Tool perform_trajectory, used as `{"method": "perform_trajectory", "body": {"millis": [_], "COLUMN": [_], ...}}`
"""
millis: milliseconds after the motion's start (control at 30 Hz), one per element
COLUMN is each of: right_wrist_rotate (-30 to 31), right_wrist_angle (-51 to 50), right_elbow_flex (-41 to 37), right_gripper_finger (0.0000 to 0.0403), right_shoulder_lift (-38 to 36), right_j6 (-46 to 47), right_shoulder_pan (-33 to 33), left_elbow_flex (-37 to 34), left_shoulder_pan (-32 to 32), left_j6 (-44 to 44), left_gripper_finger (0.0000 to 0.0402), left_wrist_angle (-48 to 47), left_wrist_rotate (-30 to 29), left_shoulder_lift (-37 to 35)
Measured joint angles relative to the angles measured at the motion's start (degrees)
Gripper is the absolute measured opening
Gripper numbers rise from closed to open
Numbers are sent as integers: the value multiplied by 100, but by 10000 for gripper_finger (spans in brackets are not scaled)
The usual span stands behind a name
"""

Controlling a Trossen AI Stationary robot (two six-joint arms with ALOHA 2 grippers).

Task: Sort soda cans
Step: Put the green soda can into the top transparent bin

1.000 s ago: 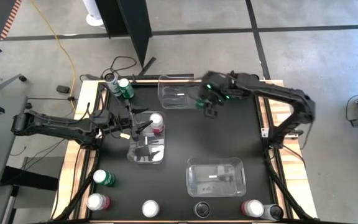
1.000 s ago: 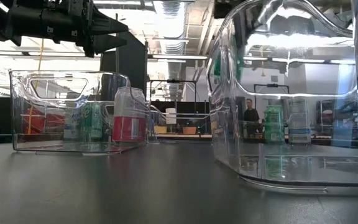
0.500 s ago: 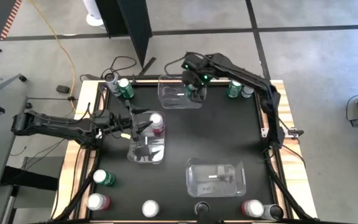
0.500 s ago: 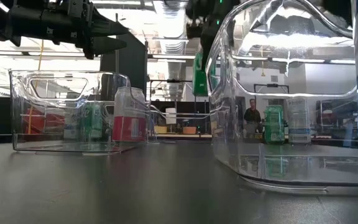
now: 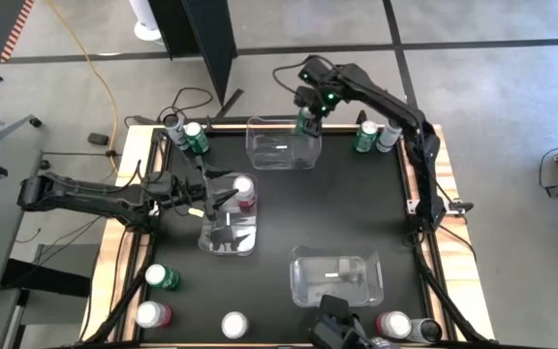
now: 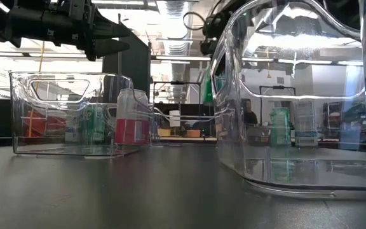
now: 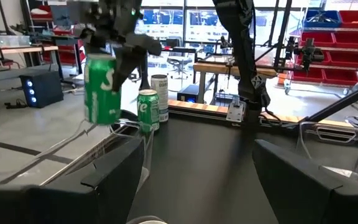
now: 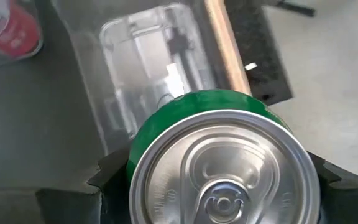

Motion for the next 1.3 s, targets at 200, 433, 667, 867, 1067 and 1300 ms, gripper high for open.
{"method": "perform_trajectory", "body": {"millis": [200, 433, 667, 867, 1067, 1300], "right_wrist_rotate": [-91, -86, -79, -78, -77, -81], "right_wrist_angle": [87, 257, 343, 375, 317, 314], "right_elbow_flex": [-7, -9, -7, -14, -22, -22], "right_gripper_finger": [306, 306, 306, 306, 306, 306], "right_shoulder_lift": [468, 818, 819, 862, 1086, 1186], "right_j6": [-143, -167, -121, -110, -108, -108], "right_shoulder_pan": [34, -173, -379, -383, -318, -275], "left_elbow_flex": [0, 0, 0, 0, 0, 0], "left_shoulder_pan": [24, 26, 26, 26, 28, 28], "left_j6": [19, -7, 40, 45, 42, 33], "left_gripper_finger": [295, 295, 295, 295, 295, 295], "left_wrist_angle": [2, -4, -7, -7, -9, -46], "left_wrist_rotate": [0, 0, 0, 0, 0, 0], "left_shoulder_lift": [0, 0, 0, 0, 0, 0]}}
